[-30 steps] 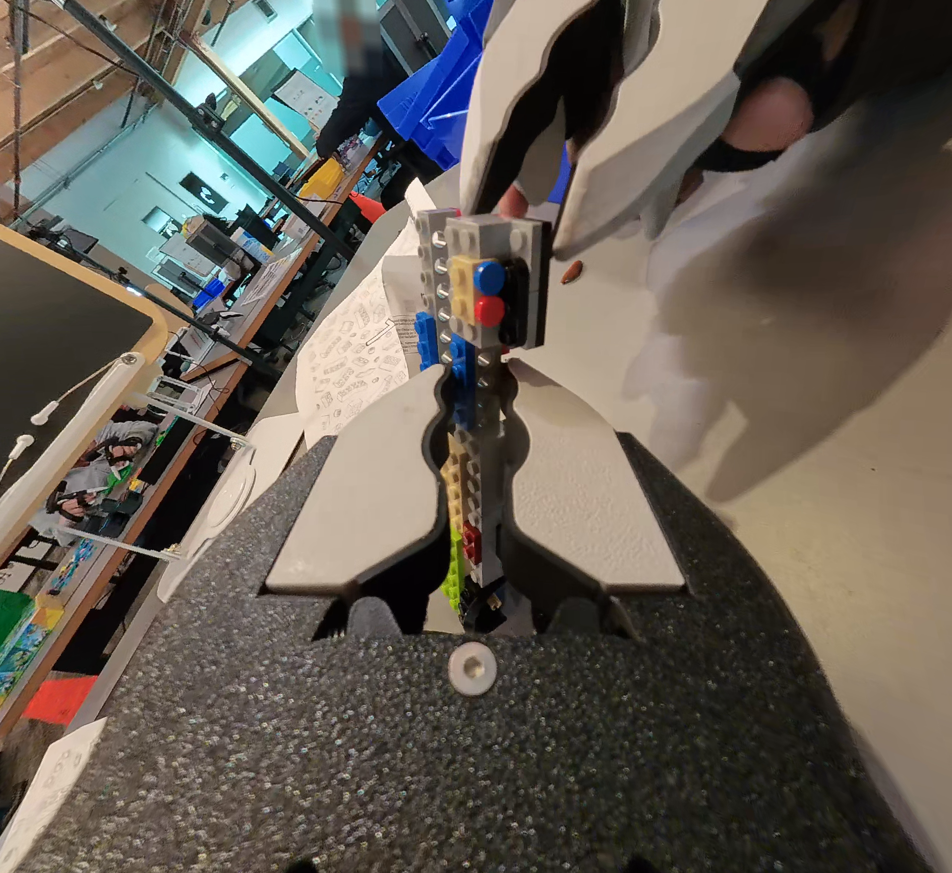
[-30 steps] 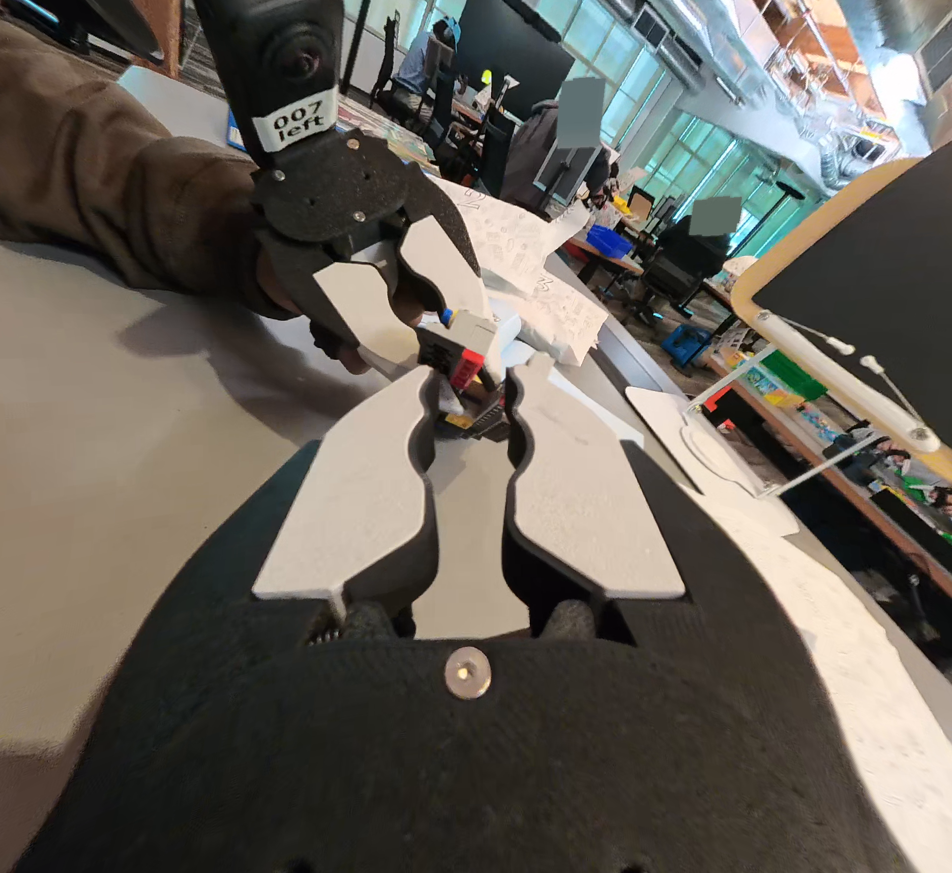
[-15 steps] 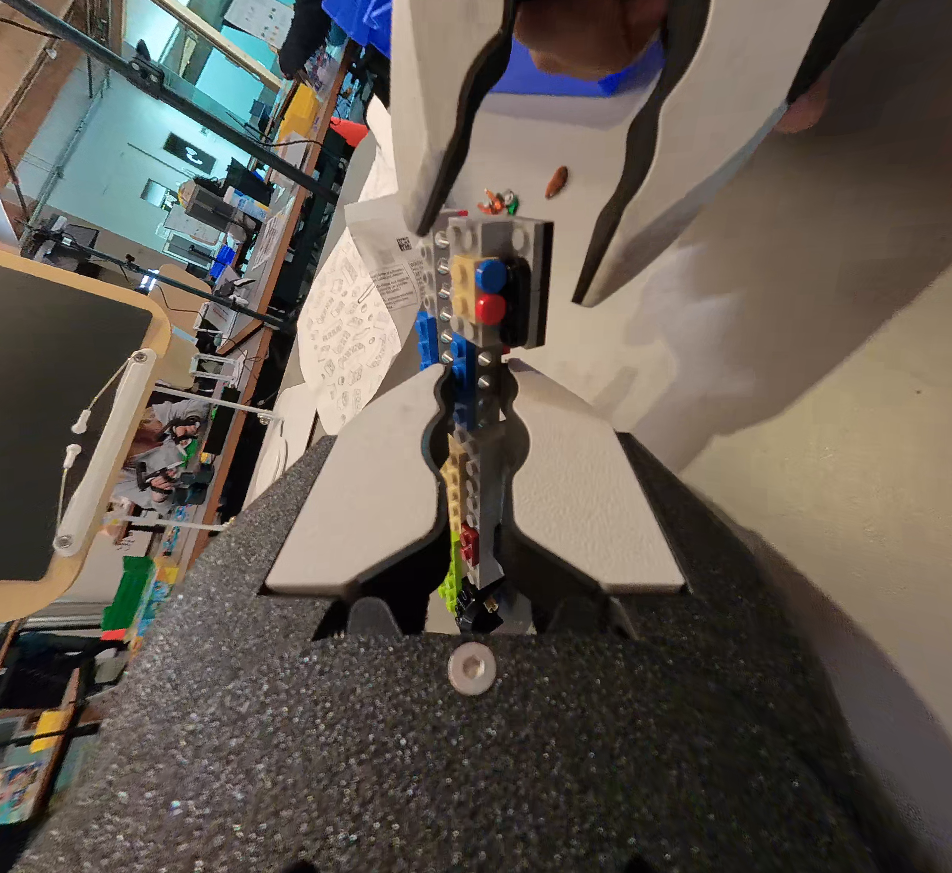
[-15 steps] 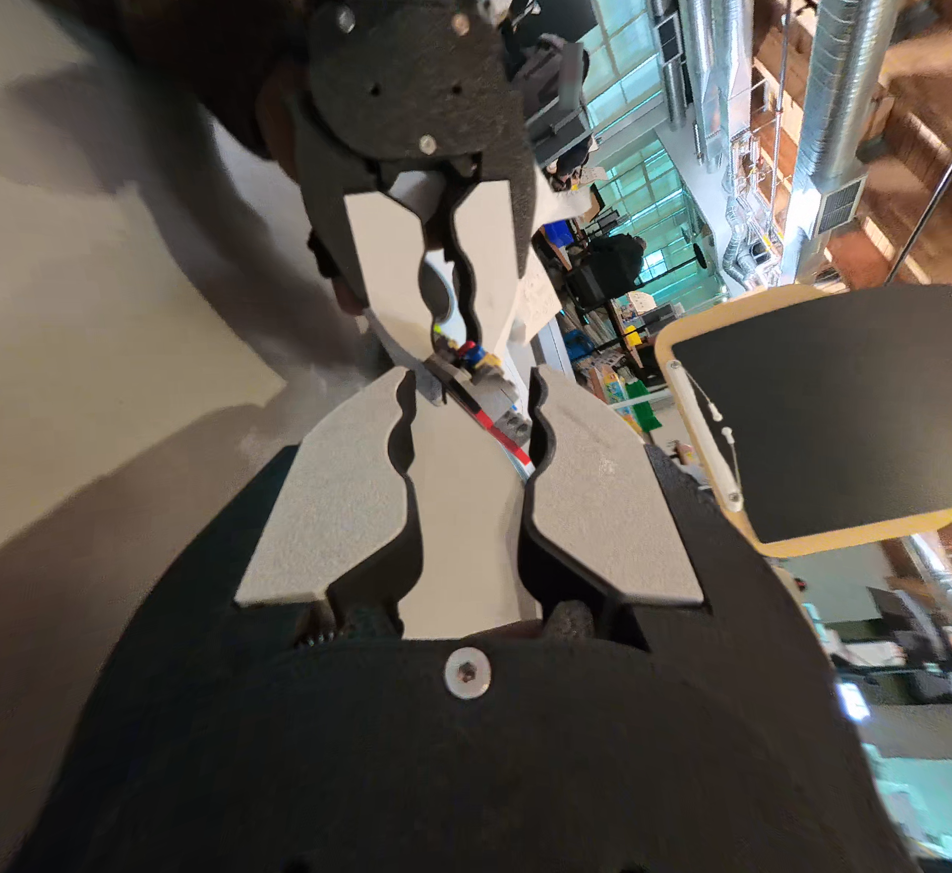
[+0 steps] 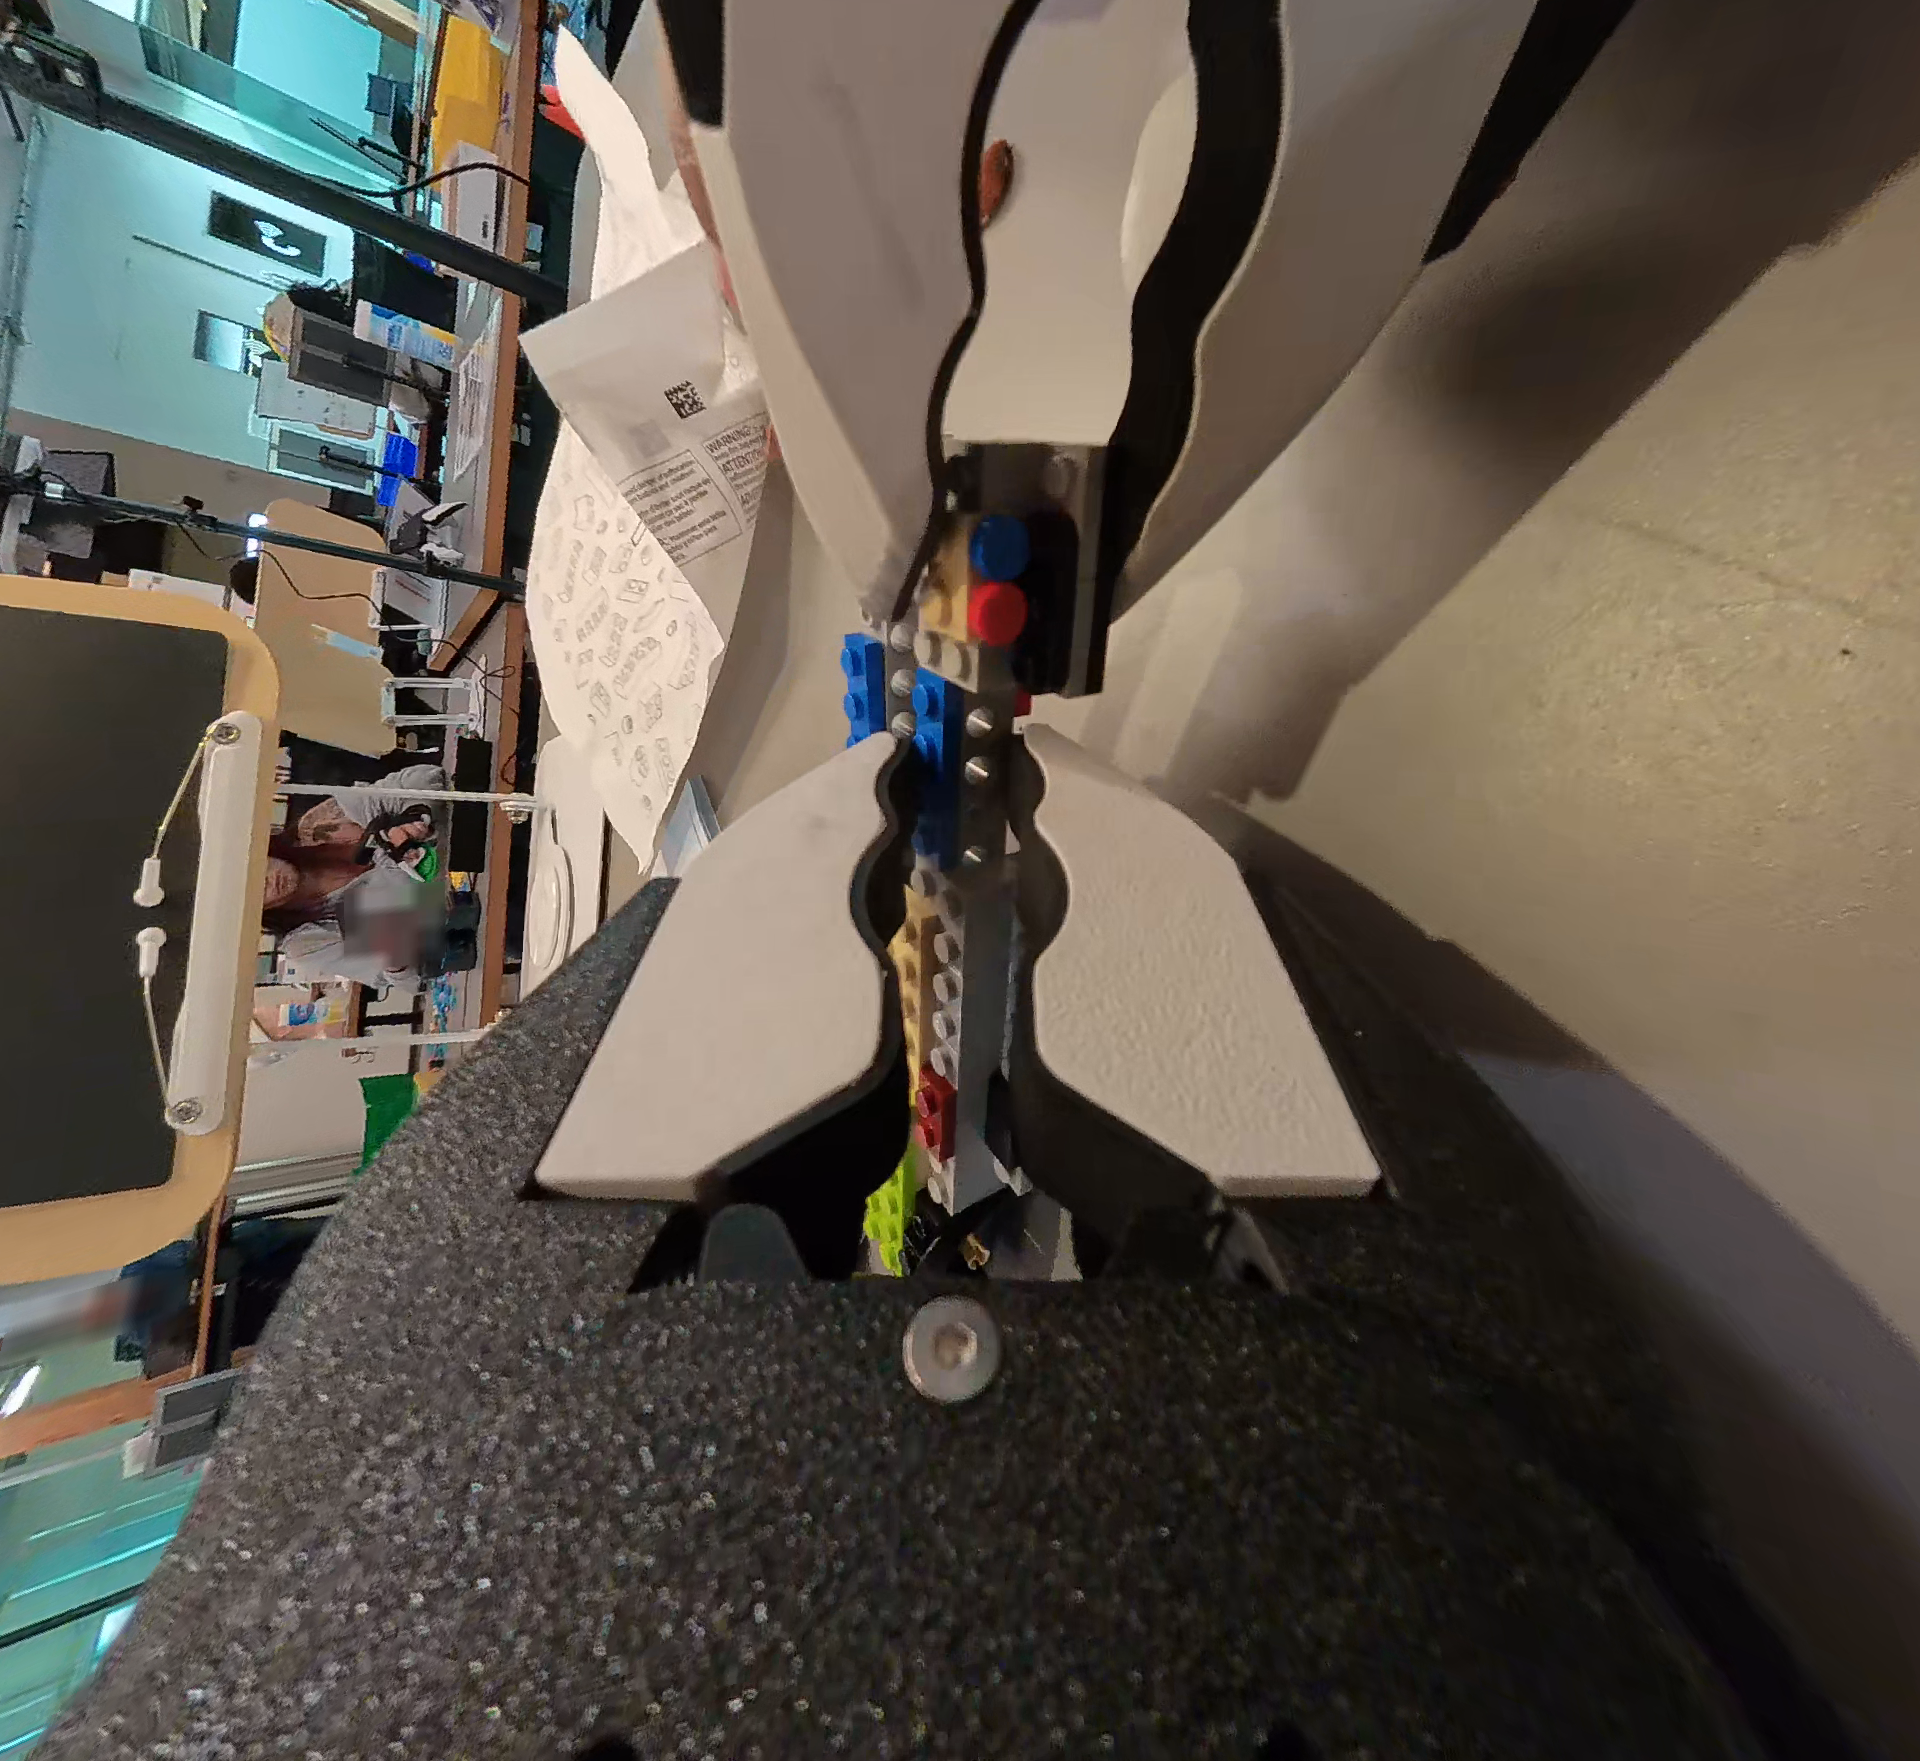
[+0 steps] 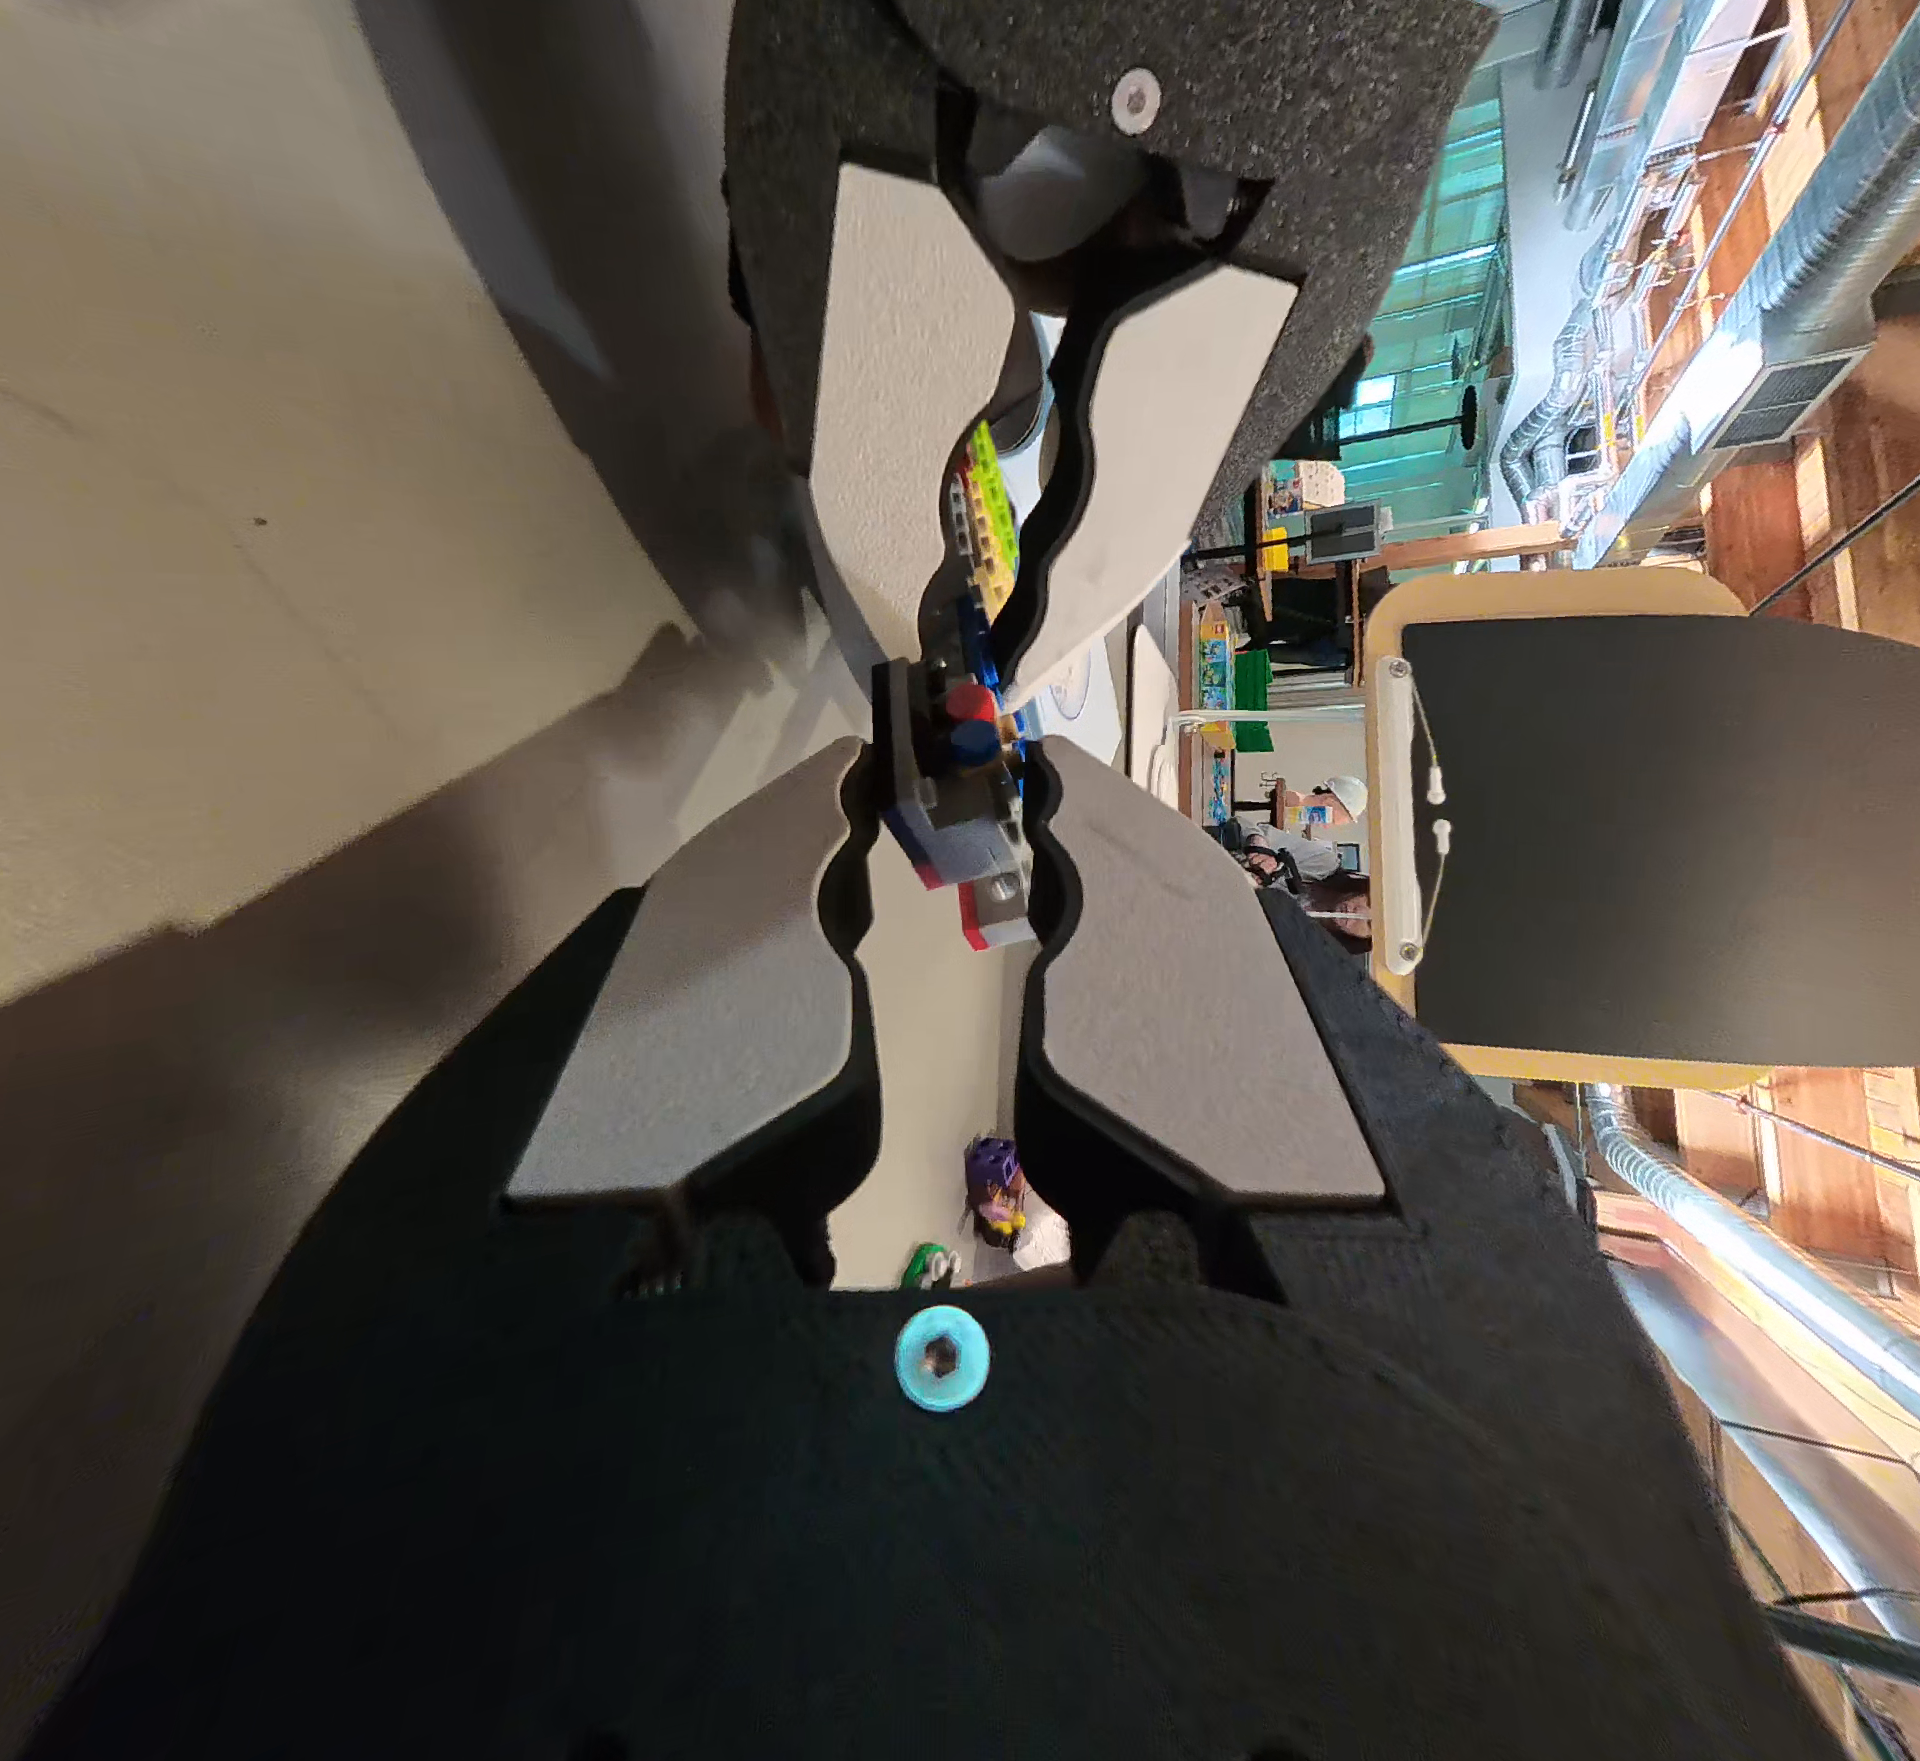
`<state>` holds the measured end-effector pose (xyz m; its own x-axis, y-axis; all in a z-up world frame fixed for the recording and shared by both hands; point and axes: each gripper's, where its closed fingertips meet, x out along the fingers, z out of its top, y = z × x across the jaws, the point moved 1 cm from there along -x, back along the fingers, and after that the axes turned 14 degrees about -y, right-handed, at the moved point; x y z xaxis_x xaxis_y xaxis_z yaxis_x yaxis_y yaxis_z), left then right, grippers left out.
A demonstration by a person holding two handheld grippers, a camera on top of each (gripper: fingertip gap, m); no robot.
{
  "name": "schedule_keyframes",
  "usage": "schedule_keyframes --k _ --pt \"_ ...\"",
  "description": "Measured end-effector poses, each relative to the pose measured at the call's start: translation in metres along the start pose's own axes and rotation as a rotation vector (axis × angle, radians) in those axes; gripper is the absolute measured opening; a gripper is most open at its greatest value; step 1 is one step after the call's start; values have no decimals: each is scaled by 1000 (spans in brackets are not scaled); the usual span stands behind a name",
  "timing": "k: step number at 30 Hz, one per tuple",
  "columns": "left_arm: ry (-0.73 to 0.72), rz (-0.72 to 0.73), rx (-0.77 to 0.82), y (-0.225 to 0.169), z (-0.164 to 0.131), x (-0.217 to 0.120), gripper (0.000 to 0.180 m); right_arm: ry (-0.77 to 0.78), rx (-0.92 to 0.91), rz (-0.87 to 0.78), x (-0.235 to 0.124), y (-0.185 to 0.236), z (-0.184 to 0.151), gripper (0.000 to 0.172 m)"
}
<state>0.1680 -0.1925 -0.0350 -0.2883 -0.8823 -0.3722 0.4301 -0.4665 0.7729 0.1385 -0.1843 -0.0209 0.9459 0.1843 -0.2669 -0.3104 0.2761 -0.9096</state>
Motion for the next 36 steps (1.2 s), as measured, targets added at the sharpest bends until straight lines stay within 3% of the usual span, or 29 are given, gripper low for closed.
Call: schedule_keyframes --k 4,9,16,24,30,36 --pt "12 3 23 -2 -4 2 16 11 113 36 2 5 -4 26" --pt "57 -31 107 -14 -11 8 16 -15 445 148 4 16 -10 25" --pt "56 -73 55 -19 -15 10 17 -52 446 151 3 16 -13 26" --pt "-132 -156 -180 -14 -2 -6 40 -161 353 21 -2 -5 -5 26" --pt "-448 -310 -668 -2 42 -25 46 -253 301 -103 -9 -25 8 26" --pt "-540 -371 -937 5 54 -26 42 -304 279 -116 -12 -26 18 26"
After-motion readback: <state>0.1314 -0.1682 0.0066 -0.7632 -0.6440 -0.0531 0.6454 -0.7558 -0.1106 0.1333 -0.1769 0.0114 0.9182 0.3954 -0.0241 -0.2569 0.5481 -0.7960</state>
